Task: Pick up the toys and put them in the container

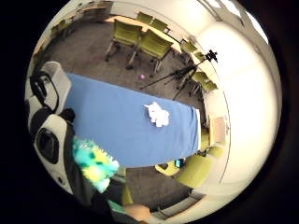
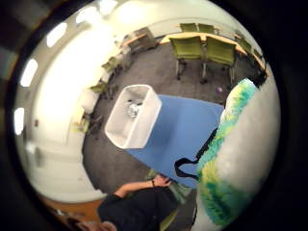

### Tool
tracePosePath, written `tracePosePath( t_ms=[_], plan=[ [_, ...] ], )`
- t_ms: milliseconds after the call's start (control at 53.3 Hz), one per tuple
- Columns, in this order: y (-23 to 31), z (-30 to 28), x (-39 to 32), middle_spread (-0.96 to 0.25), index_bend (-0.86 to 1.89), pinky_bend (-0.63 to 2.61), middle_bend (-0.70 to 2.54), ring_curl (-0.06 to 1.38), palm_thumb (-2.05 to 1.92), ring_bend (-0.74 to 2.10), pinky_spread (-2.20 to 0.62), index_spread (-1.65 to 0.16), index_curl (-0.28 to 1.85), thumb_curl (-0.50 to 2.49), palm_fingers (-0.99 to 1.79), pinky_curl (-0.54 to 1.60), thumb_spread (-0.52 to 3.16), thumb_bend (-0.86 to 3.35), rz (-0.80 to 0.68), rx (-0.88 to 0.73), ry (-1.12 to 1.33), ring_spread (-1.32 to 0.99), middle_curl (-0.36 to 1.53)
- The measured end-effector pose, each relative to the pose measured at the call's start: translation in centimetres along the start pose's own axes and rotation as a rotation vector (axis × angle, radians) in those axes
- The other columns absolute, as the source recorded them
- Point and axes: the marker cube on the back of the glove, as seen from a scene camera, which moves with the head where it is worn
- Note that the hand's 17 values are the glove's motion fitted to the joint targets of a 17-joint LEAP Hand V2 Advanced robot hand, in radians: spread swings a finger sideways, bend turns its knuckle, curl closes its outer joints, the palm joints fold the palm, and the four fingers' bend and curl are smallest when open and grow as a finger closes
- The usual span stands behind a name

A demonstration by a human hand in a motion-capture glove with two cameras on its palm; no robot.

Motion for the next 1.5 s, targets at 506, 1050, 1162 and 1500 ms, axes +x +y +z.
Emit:
tracePosePath(
  t_ms=[506,1050,1162,1500],
  plan=[
    [-13.6,3.8,-20.5,-0.32,0.17,0.72,1.09,0.52,0.6,1.35,-0.47,-0.37,0.72,0.98,1.17,0.37,0.93,0.09,-0.269,-0.004,-0.158,-0.35,0.71],
    [-14.1,9.1,-22.4,-0.24,0.13,0.89,0.69,0.47,0.0,1.16,-0.34,-0.28,0.73,0.77,0.16,0.45,1.0,-0.19,-0.191,-0.186,-0.067,-0.34,0.59],
    [-13.8,9.0,-19.2,-0.15,0.16,0.96,0.56,0.37,-0.11,0.99,-0.27,-0.23,0.66,0.65,0.12,0.42,0.96,-0.12,-0.274,-0.144,0.022,-0.3,0.52],
    [-10.3,6.4,-15.8,-0.08,0.2,0.92,0.47,0.28,-0.11,0.85,-0.2,-0.19,0.61,0.41,0.11,0.37,0.92,-0.1,-0.084,-0.095,0.101,-0.28,0.47]
  ],
)
